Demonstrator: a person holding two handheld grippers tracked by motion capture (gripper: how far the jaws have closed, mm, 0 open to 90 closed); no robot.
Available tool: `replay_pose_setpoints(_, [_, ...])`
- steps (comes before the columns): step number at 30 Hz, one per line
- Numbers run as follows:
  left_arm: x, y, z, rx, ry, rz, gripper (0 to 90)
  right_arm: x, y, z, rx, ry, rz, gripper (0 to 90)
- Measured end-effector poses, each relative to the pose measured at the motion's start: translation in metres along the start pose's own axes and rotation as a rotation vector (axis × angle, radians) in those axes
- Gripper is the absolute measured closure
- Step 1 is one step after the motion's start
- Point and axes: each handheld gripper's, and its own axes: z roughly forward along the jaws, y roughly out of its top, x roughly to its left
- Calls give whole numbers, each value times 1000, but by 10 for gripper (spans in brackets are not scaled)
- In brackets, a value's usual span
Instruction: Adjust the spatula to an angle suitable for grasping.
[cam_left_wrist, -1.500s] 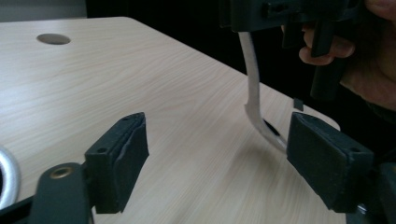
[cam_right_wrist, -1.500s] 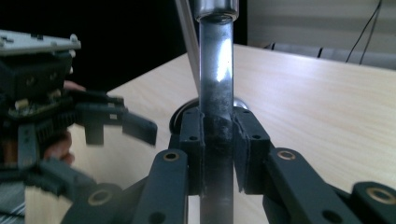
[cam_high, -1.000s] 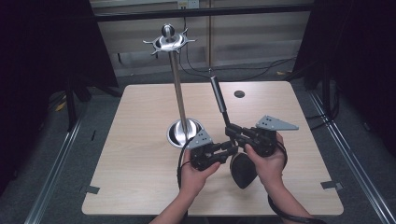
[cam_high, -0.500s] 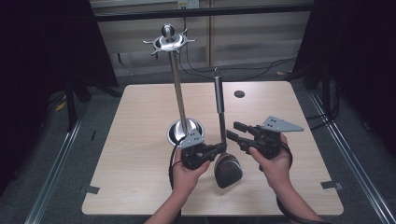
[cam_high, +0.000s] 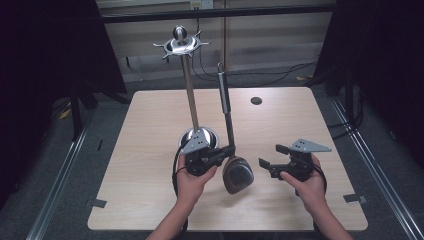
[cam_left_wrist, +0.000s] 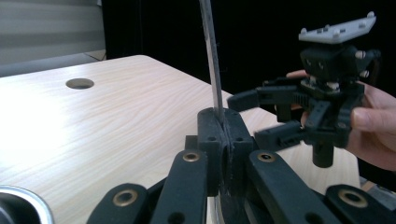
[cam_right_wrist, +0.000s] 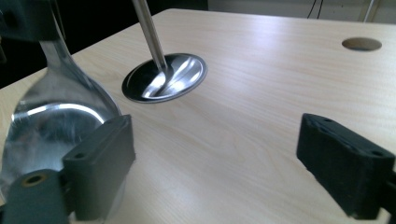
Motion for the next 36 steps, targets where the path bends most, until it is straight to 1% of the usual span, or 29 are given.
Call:
replay_pose_setpoints(2, [1, 2, -1, -6, 8, -2, 882, -1, -4, 1, 11, -12, 7, 81])
replay_pose_setpoints(3, [2, 3, -2, -11, 10, 0, 882, -1, -4, 1, 16, -13, 0, 69])
replay_pose_setpoints(4, [2, 4, -3, -16, 22, 4, 882, -1, -5, 1, 27, -11, -6, 58])
replay_pose_setpoints(5, [2, 6, -3, -22, 27, 0, 882, -1, -5, 1, 32, -9, -8, 46])
replay_pose_setpoints(8, [3, 8, -7, -25, 39, 17, 882, -1, -7, 0, 40, -6, -14, 31])
replay_pose_setpoints(11, [6, 11, -9, -28, 47, 23, 881, -1, -8, 0, 45, -6, -15, 27])
replay_pose_setpoints(12, [7, 11, -8, -41, 47, 14, 881, -1, -9, 0, 47, -12, -17, 27])
replay_pose_setpoints(13, [8, 12, -8, -39, 52, 8, 881, -2, -9, 0, 50, -13, -19, 27])
replay_pose_setpoints(14, [10, 13, -8, -33, 54, 18, 882, -2, -9, 0, 52, -16, -18, 27])
replay_pose_setpoints(15, [11, 13, -7, -47, 57, 7, 882, -2, -9, 0, 50, -16, -19, 28])
replay_pose_setpoints(17, [12, 15, -6, -48, 73, 16, 881, -2, -8, 0, 50, -17, -17, 27])
replay_pose_setpoints(18, [12, 16, -7, -40, 80, 27, 882, -2, -8, 0, 48, -19, -23, 28])
replay_pose_setpoints(19, [12, 16, -8, -45, 88, 32, 881, -2, -8, -1, 47, -18, -24, 28])
replay_pose_setpoints(20, [11, 16, -8, -52, 85, 30, 881, -1, -8, -1, 47, -19, -24, 29])
replay_pose_setpoints(21, [11, 15, -10, -55, 75, 39, 882, -1, -8, -1, 46, -13, -28, 29])
replay_pose_setpoints(22, [10, 15, -12, -54, 82, 38, 881, -1, -8, -1, 45, -10, -29, 29])
replay_pose_setpoints(24, [9, 14, -18, -56, 85, 51, 881, -1, -9, -1, 51, -13, -27, 29])
replay_pose_setpoints(25, [8, 14, -21, -60, 94, 54, 881, -2, -9, -2, 53, -11, -26, 29])
replay_pose_setpoints(26, [8, 14, -24, -52, 94, 56, 881, -2, -9, -2, 50, -13, -25, 29])
replay_pose_setpoints(27, [9, 13, -26, -57, 87, 58, 881, -2, -9, -2, 50, -17, -23, 29])
replay_pose_setpoints(28, [8, 13, -29, -44, 104, 65, 881, -2, -9, -3, 48, -16, -21, 30])
replay_pose_setpoints(31, [10, 11, -37, -61, 90, 70, 881, -2, -8, -3, 52, -24, -29, 32])
replay_pose_setpoints(32, [11, 11, -40, -69, 82, 65, 881, -2, -8, -3, 62, -29, -32, 33])
replay_pose_setpoints(33, [12, 10, -43, -70, 85, 76, 881, -1, -8, -3, 72, -36, -33, 33])
replay_pose_setpoints(34, [13, 10, -44, -78, 89, 69, 881, -1, -9, -3, 74, -37, -30, 33])
replay_pose_setpoints(35, [15, 10, -46, -70, 93, 71, 881, -1, -9, -2, 72, -32, -29, 33])
replay_pose_setpoints(36, [15, 10, -47, -73, 93, 63, 881, -1, -10, -1, 78, -34, -31, 33])
